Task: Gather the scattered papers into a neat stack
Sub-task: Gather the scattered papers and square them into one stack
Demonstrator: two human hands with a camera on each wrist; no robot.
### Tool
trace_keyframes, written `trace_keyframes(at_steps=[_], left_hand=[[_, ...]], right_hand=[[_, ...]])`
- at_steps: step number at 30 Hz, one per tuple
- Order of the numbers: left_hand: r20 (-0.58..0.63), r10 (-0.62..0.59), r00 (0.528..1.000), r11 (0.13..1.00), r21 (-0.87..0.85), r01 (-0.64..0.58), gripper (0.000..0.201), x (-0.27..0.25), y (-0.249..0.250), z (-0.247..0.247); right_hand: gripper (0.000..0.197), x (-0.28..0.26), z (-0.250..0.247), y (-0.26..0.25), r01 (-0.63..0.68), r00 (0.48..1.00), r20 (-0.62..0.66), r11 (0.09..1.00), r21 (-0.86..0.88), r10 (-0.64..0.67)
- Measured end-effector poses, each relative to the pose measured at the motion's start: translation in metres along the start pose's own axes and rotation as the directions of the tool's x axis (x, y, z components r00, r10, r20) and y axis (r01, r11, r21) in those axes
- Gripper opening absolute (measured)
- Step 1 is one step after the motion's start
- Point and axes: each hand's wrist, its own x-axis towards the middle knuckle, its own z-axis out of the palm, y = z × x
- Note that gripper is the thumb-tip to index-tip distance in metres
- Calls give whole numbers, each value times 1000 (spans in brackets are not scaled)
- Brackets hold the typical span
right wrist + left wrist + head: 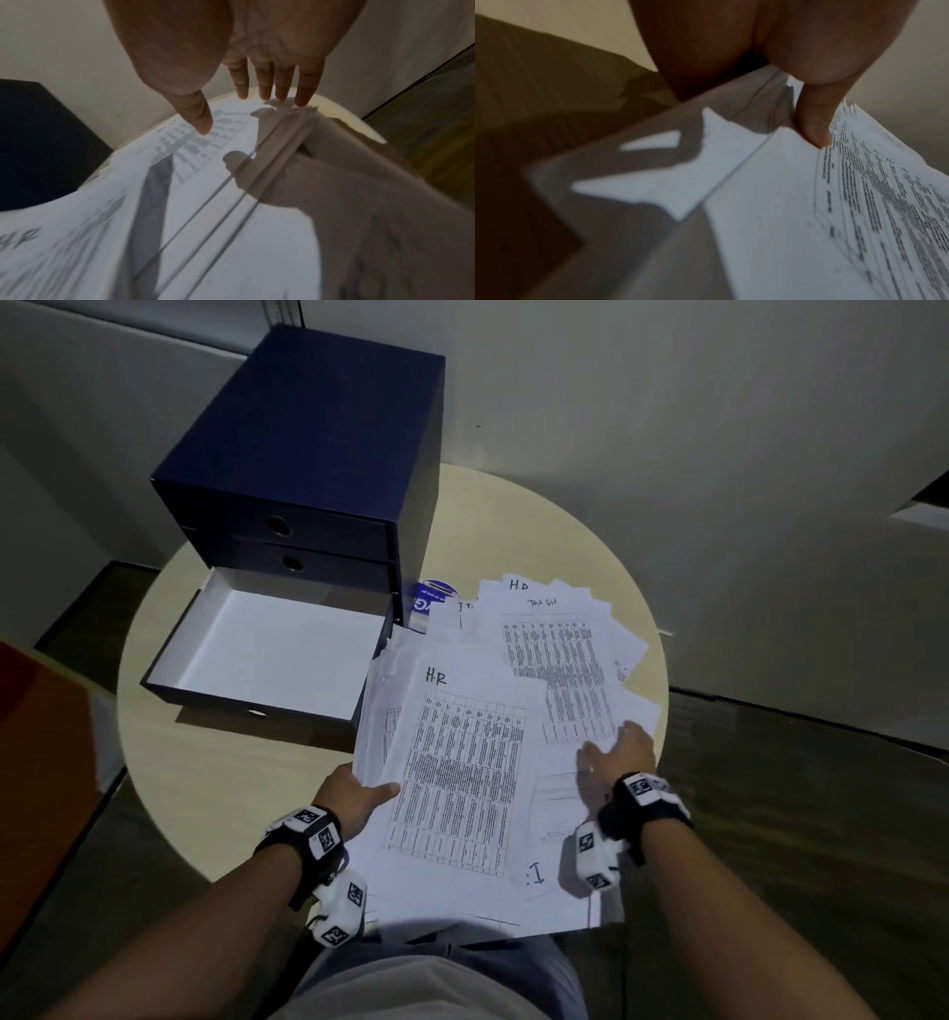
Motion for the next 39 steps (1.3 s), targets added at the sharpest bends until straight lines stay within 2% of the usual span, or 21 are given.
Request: trace_keyframes(at_steps=[3, 6, 11, 16, 19, 23, 27, 29, 32, 33, 35, 36, 37, 38, 39], left_hand=[[0, -2, 1000, 1000, -2, 2, 37, -1, 2, 0], [1, -6, 1000, 1000, 6, 6, 37, 3, -1, 0], [4, -2, 1000, 1000, 18, 2, 41, 3, -2, 0], [-3, 1, 1000, 1000, 13, -1, 34, 2, 0, 0], [3, 13, 1000, 1000, 10, -13, 34, 2, 0, -1], [20, 24, 1000, 1000, -18, -24, 36, 4, -2, 0], [11, 11, 1000, 1000, -26, -11, 39, 3, -3, -1], [14, -12, 1000, 999, -40, 12, 44, 5, -5, 0], [12, -52, 999, 994, -93, 53, 55, 5, -5, 0], [18, -69, 997, 990, -121, 70, 64, 4, -5, 0], [55, -135, 989, 971, -192, 143, 97, 5, -6, -2], [77, -166, 983, 957, -228, 179, 114, 5, -6, -3], [97, -186, 978, 943, -262, 205, 126, 6, -5, -3], [110, -179, 978, 934, -292, 204, 130, 6, -3, -3], [112, -160, 981, 937, -294, 186, 124, 2, 0, -2]], right_hand=[[86, 18, -11, 1, -79, 992, 103, 996, 27, 76], [82, 21, -11, -6, -74, 992, 101, 997, -1, 74], [45, 16, -3, -10, -87, 988, 134, 996, 25, 83], [23, 11, -10, -7, -66, 997, 34, 992, 108, 63], [20, 13, -31, 0, -70, 995, -60, 969, 236, 86], [29, 17, -73, 13, -59, 977, -159, 898, 437, 141], [32, 8, -97, 15, 14, 982, -150, 750, 661, 114], [33, -7, -93, 9, 26, 991, -108, 677, 736, 80], [32, -35, -65, 5, -16, 999, 31, 683, 730, -10], [33, -46, -52, 5, -55, 994, 107, 695, 717, -32], [37, -68, -25, 6, -176, 956, 291, 711, 681, -42], [45, -77, -13, 7, -233, 924, 381, 755, 613, -24], [53, -83, -1, 10, -234, 894, 448, 841, 487, -10], [53, -89, 10, 12, -179, 871, 490, 915, 360, -23], [49, -92, 19, 15, -83, 875, 481, 966, 245, -47]])
